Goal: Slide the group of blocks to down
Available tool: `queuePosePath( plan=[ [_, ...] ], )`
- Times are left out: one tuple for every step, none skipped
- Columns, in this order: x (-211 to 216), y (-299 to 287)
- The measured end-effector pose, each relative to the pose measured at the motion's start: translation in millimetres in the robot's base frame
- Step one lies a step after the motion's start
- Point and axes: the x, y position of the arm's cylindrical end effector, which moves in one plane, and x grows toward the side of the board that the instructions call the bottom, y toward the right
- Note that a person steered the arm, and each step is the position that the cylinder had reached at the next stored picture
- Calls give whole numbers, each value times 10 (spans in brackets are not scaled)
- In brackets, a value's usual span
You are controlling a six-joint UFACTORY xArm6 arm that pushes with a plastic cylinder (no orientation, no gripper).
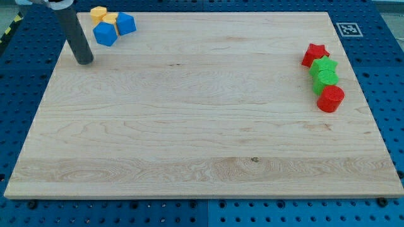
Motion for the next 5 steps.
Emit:
queuePosePath(
  plan=[
    [-395, -166],
    [-687, -317],
    [-1028, -332],
    [-1489, -371],
    [-1544, -408]
  ],
)
